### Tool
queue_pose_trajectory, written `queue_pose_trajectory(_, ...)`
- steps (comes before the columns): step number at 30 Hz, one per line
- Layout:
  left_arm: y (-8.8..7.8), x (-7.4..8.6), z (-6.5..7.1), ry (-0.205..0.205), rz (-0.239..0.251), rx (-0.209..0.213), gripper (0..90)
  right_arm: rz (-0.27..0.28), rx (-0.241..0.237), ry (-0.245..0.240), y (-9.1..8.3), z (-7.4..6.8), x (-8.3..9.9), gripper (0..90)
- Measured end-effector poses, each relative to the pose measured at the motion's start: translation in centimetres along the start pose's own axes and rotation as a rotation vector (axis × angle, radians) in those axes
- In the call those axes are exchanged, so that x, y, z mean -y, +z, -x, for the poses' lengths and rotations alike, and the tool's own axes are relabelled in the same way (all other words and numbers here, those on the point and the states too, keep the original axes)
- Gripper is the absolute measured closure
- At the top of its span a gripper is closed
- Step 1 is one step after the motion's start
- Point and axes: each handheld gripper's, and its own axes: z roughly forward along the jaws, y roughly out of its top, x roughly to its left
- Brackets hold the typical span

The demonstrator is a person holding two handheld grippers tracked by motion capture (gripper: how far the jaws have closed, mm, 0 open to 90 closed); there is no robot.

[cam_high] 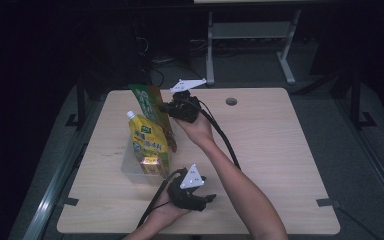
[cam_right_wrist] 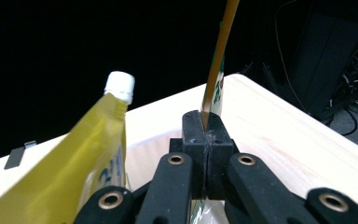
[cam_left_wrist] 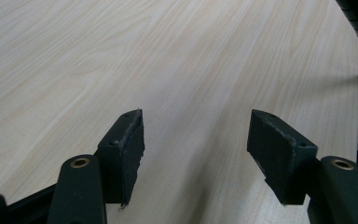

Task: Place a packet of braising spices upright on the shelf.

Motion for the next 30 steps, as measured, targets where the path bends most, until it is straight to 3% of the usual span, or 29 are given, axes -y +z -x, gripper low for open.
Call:
queue_pose_trajectory(5,0.0,0.0,0.0,-0.006,0.004,0.001,36.0,-0.059,0.029,-0.008,0.5,0.1,0.1,81.9)
queue_pose_trajectory(11,-0.1,0.0,0.0,-0.009,0.007,-0.001,36.0,-0.130,0.026,0.010,1.9,0.3,0.9,76.5)
queue_pose_trajectory(15,-0.2,-0.1,-0.1,-0.004,0.005,-0.005,36.0,-0.173,0.015,0.028,3.0,0.4,1.6,80.2)
queue_pose_trajectory(18,-0.2,0.0,-0.1,-0.011,0.013,-0.005,36.0,-0.168,0.003,0.046,3.3,0.5,1.8,88.4)
queue_pose_trajectory(24,-0.4,0.0,-0.2,-0.002,0.011,-0.007,36.1,-0.111,-0.011,0.088,2.9,0.6,1.6,89.4)
queue_pose_trajectory(30,-0.3,0.0,-0.1,-0.012,0.015,-0.005,36.0,-0.058,-0.020,0.072,2.9,0.2,1.5,89.5)
